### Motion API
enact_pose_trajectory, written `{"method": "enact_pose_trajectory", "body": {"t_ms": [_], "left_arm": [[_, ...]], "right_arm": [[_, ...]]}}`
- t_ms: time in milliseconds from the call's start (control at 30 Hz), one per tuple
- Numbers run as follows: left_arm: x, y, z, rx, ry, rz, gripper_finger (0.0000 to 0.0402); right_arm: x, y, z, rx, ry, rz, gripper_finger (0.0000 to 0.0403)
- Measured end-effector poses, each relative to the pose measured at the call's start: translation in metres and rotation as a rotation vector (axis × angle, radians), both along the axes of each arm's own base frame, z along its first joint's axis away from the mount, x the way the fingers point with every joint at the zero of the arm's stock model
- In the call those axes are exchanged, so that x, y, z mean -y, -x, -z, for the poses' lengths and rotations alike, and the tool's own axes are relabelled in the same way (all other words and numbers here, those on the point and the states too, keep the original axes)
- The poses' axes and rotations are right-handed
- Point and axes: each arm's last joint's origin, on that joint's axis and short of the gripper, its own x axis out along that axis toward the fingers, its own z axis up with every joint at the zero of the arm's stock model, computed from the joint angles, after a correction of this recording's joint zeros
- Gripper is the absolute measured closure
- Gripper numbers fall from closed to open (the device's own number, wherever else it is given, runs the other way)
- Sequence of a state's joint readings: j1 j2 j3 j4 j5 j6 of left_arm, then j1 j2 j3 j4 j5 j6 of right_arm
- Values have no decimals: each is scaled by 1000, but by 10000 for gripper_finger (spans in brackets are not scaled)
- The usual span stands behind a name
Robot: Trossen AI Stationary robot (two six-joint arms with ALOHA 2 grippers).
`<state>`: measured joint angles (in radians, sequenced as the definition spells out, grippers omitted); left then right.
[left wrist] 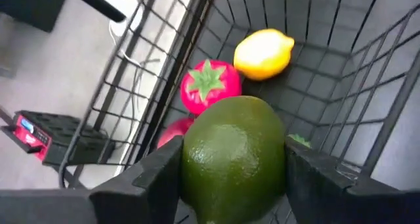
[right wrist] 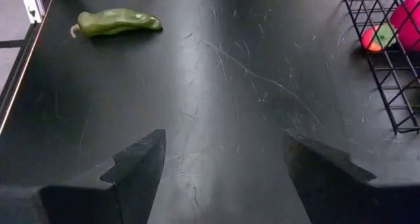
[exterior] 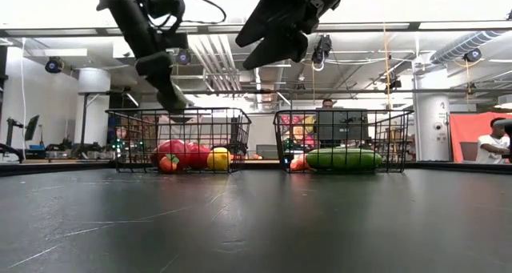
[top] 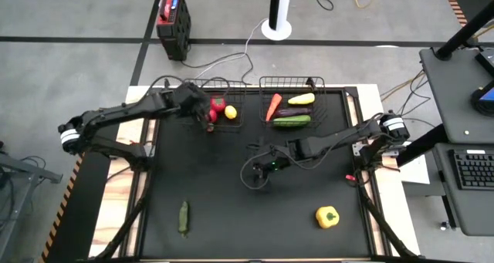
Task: Sort produce into baskets
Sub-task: Put the lime into the left wire basket, then put the bell pepper into the right wire basket
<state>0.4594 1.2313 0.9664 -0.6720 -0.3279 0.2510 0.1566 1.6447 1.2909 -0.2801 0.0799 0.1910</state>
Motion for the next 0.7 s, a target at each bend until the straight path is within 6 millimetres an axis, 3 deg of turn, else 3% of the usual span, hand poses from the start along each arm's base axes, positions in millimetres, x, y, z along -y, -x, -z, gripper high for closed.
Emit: {"method": "enact_pose_trajectory", "body": {"t_ms": [400,700], "left_arm": [[-10,-9,19,-92,30,-7,158],[-9,-8,16,-79,7,-27,147]], "right_arm": [[0,0,0,-2,0,0,112],[0,0,1,-3,2,-1,112]]}}
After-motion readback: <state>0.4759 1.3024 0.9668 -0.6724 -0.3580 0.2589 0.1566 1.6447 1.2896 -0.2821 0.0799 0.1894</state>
